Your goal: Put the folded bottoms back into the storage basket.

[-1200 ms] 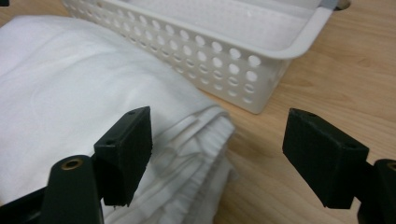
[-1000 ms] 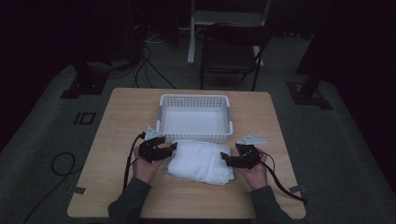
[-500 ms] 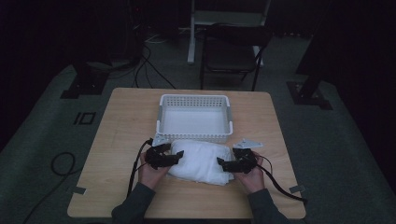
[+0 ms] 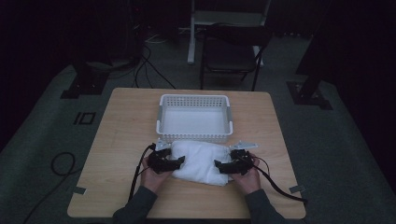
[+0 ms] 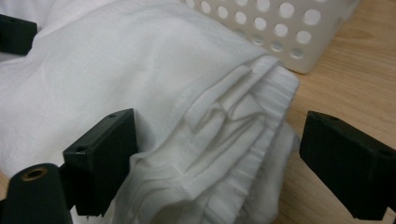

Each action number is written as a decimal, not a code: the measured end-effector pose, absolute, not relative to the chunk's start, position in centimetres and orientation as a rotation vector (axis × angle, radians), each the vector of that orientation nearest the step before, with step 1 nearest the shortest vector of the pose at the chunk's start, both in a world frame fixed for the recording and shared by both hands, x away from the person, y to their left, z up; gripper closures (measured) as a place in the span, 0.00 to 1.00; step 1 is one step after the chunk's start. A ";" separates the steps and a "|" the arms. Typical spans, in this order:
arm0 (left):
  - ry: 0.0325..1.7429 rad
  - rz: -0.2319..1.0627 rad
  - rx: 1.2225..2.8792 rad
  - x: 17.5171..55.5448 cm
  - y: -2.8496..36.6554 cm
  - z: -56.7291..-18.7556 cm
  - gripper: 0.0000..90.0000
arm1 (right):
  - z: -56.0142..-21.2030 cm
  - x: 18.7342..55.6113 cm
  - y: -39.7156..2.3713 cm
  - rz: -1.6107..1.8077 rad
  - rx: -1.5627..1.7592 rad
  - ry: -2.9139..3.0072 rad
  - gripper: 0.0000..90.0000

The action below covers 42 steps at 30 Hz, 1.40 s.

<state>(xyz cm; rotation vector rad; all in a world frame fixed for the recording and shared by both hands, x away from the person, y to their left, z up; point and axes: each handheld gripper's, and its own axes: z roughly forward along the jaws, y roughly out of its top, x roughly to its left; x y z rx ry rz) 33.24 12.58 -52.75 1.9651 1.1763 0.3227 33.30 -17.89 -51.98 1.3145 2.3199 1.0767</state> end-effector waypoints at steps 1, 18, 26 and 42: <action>1.176 0.319 1.969 33.3 12.6 -52.9 0.28 | -52.0 33.3 -17.9 1.077 1.320 2.321 0.12; 1.262 0.193 1.946 34.6 13.2 -54.9 0.11 | -54.5 35.0 -18.4 1.201 1.529 2.419 0.10; 1.225 0.127 1.955 35.0 13.4 -55.0 0.17 | -54.6 35.2 -17.8 1.209 1.475 2.452 0.11; 1.198 0.035 1.940 34.7 13.3 -54.5 0.57 | -54.4 35.4 -17.9 1.274 1.525 2.504 0.44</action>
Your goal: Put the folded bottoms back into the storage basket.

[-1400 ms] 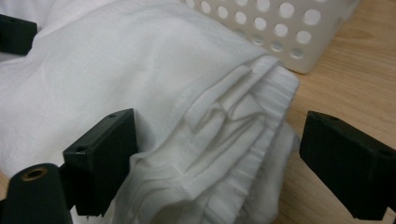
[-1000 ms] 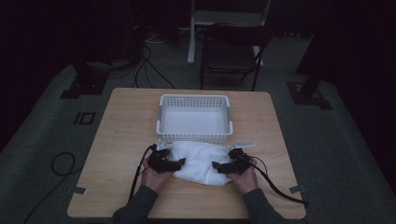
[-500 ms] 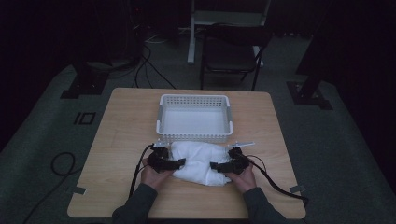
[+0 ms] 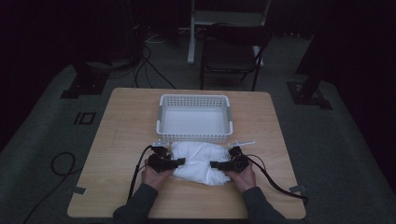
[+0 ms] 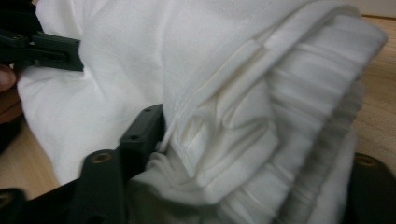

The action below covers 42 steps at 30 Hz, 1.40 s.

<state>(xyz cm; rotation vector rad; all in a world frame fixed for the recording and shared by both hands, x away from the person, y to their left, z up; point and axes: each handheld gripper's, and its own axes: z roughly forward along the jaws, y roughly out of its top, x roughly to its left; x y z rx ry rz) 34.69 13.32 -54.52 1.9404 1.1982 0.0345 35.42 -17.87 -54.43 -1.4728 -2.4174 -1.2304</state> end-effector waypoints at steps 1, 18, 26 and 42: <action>1.198 0.042 1.957 34.7 13.2 -54.3 0.59 | -54.3 35.4 -17.9 -1.235 -1.470 -2.417 0.48; 1.205 0.097 1.935 34.0 13.2 -54.0 0.62 | -53.4 35.0 -17.2 -1.243 -1.477 -2.516 0.58; 1.203 0.112 1.941 33.7 13.2 -53.4 0.63 | -53.1 34.8 -17.2 -1.251 -1.475 -2.527 0.59; 1.191 0.140 1.938 33.3 13.2 -52.1 0.64 | -52.3 34.5 -17.5 -1.287 -1.457 -2.520 0.60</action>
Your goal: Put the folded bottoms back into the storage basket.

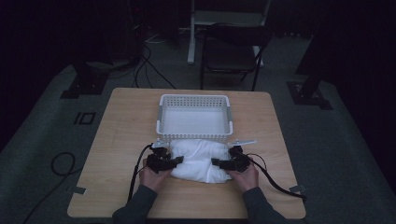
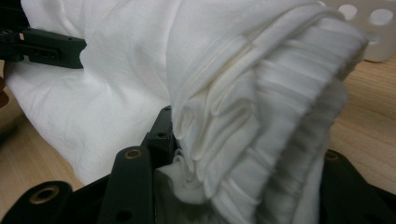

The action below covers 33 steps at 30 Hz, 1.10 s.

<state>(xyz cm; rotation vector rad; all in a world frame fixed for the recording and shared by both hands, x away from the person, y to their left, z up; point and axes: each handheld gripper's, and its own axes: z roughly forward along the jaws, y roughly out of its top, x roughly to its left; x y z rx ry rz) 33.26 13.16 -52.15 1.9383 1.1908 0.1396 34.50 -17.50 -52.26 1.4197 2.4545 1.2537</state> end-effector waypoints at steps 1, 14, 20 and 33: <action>1.185 0.141 1.940 33.2 13.2 -52.0 0.64 | -52.1 34.4 -17.5 1.260 1.423 2.453 0.60; 1.179 0.166 1.919 32.9 13.6 -50.8 0.64 | -50.7 34.3 -17.1 1.262 1.390 2.439 0.60; 1.169 0.179 1.916 32.7 13.6 -50.2 0.65 | -50.3 34.3 -17.3 1.282 1.392 2.436 0.60; 1.163 0.210 1.894 32.4 13.9 -48.9 0.65 | -48.9 34.5 -16.9 1.281 1.347 2.432 0.60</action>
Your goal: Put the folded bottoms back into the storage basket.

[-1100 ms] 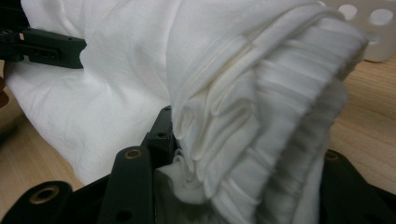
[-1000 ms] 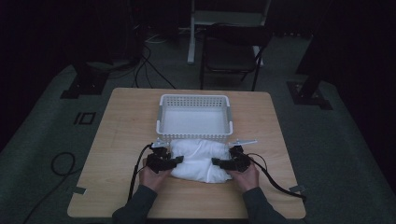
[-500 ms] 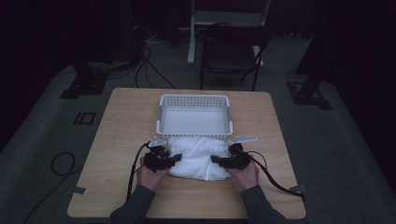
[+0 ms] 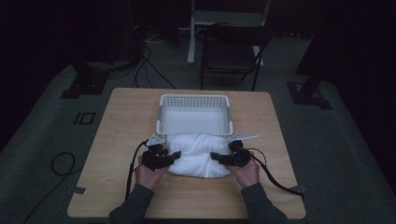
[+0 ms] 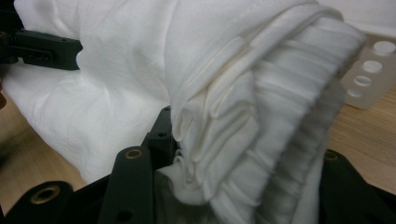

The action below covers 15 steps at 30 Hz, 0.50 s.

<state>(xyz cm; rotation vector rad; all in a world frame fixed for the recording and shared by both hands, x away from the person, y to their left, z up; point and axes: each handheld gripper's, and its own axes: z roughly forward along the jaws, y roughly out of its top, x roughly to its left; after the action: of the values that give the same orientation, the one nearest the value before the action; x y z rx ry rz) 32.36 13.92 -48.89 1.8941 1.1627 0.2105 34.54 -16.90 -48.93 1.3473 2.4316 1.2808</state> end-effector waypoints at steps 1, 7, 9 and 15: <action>1.162 0.211 1.891 32.3 13.9 -48.8 0.65 | -48.9 34.5 -16.9 1.282 1.345 2.429 0.60; 1.156 0.222 1.886 32.2 14.0 -48.3 0.65 | -48.2 34.6 -16.8 1.284 1.326 2.428 0.60; 1.154 0.229 1.884 32.2 14.0 -48.1 0.65 | -48.1 34.6 -16.8 1.285 1.322 2.426 0.60; 1.148 0.236 1.880 32.2 14.0 -47.6 0.65 | -47.6 34.7 -16.8 1.288 1.314 2.422 0.60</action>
<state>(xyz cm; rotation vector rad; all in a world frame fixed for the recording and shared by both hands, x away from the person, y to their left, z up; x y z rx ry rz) 32.21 14.03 -47.60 1.8796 1.1481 0.2362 34.69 -16.78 -47.57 1.3139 2.4224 1.2876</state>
